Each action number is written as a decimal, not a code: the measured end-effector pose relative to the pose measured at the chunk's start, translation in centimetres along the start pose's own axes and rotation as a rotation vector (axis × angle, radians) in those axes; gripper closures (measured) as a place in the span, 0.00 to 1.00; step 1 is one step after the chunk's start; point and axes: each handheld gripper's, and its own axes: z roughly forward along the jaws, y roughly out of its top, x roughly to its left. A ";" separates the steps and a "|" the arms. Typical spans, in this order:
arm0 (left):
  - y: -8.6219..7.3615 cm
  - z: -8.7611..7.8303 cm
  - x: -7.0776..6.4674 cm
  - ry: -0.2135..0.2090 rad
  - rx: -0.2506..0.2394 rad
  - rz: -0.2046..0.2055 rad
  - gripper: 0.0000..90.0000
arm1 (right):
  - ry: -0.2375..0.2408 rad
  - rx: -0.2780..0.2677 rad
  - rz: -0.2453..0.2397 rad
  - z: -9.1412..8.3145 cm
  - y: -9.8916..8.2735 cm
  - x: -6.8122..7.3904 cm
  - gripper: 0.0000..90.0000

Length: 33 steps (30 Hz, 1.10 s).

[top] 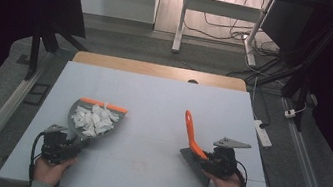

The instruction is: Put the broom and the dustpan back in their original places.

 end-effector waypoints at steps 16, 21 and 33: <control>-0.4 1.3 0.0 0.047 0.041 -0.023 0.64 | -0.071 0.103 0.035 1.6 -0.4 -3.8 0.65; -0.4 1.4 0.1 0.045 0.053 -0.021 0.58 | -0.085 0.126 0.035 2.0 -0.5 -4.2 0.56; -0.4 0.3 0.2 0.013 0.042 0.006 0.35 | -0.148 0.151 0.054 2.4 -0.6 -4.8 0.43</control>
